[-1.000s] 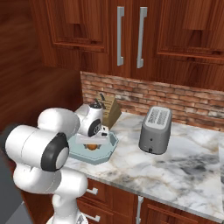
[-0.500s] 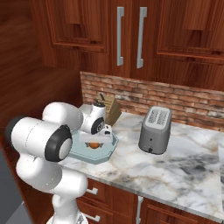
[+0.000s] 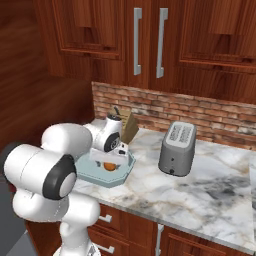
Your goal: Pick the tangerine and mango from the fridge and place them inside the tupperware on the counter.
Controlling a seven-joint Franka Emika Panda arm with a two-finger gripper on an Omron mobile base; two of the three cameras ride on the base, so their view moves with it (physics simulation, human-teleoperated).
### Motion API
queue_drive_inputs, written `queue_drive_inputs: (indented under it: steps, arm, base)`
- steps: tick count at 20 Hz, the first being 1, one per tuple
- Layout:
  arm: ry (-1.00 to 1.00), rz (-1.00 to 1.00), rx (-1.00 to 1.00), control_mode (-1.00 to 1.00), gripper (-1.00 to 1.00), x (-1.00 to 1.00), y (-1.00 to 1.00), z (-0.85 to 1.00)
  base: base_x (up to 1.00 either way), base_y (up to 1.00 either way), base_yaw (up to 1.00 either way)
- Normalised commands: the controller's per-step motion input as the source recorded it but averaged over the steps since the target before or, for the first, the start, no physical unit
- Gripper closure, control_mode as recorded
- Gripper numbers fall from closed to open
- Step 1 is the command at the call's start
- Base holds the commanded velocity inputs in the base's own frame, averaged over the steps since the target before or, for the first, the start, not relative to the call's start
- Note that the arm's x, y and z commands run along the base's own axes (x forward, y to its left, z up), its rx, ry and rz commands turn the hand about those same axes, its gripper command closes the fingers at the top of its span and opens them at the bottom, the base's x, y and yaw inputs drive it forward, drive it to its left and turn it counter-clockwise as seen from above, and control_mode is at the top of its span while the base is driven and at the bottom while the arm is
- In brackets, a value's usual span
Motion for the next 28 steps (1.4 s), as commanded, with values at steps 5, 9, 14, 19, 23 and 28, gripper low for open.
queue_drive_inputs:
  steps: [5, 9, 14, 19, 23, 28]
  arm:
    - [-0.12, -0.17, 0.0, -1.0, -1.0, -0.55, 0.0, 0.57]
    - [-0.21, -0.18, 0.0, -1.0, -1.0, -0.57, 0.0, 0.64]
    - [-0.17, -0.18, 0.0, -1.0, -1.0, -0.67, 0.0, 0.58]
    - [-0.08, -0.14, 0.0, -1.0, -1.0, -0.64, 0.01, 0.46]
    - [0.0, -0.06, 0.0, -1.0, -1.0, -0.57, 0.01, 0.4]
    - [0.0, -0.01, 0.0, -1.0, -1.0, -0.34, 0.01, 0.38]
  base:
    - [0.0, 0.0, 0.0]
    - [0.0, 0.0, 0.0]
    - [0.0, 0.0, 0.0]
    - [0.0, 0.0, 0.0]
    - [0.0, 0.0, 0.0]
    - [0.0, 0.0, 0.0]
